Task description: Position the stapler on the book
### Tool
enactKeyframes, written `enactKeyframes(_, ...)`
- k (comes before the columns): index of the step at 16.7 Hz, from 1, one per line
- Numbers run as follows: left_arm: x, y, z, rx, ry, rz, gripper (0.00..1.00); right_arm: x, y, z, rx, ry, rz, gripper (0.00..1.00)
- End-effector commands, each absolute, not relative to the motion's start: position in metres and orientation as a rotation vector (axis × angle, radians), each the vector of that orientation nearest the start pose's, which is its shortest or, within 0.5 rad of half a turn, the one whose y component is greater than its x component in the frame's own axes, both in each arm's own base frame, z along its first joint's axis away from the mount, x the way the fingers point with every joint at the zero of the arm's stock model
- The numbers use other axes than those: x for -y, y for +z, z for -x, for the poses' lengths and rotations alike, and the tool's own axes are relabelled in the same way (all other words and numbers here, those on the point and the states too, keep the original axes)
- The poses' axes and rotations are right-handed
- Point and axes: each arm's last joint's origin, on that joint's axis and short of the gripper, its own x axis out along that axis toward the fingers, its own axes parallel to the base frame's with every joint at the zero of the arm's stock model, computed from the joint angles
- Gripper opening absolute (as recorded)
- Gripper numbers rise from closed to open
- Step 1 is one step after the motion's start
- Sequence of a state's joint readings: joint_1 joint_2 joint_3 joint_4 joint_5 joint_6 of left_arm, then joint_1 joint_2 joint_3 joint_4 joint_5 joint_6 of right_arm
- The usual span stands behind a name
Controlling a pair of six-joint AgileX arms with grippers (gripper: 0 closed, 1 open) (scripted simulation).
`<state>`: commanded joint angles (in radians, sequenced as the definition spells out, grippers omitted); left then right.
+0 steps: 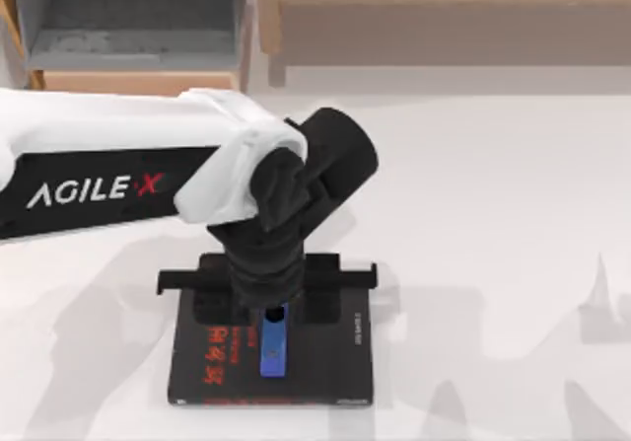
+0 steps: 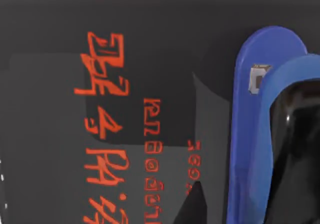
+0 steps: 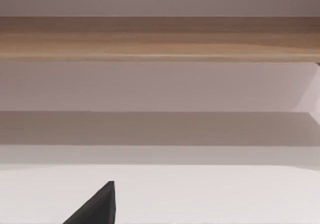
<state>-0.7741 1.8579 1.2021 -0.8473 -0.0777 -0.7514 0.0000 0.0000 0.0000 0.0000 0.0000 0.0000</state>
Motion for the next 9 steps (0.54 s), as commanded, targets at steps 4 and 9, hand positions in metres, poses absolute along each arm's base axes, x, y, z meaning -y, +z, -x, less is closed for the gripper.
enactKeyframes(4, 0.2329, 0.1524, -0.245, -1.468, -0.003, -0.019, 1.0, 0.0012, 0.16, -0.1057, 0.0, 0.0, 0.0, 1.0)
enactKeyframes(9, 0.2329, 0.1524, -0.245, -1.468, -0.003, -0.019, 1.0, 0.0012, 0.16, -0.1057, 0.0, 0.0, 0.0, 1.0)
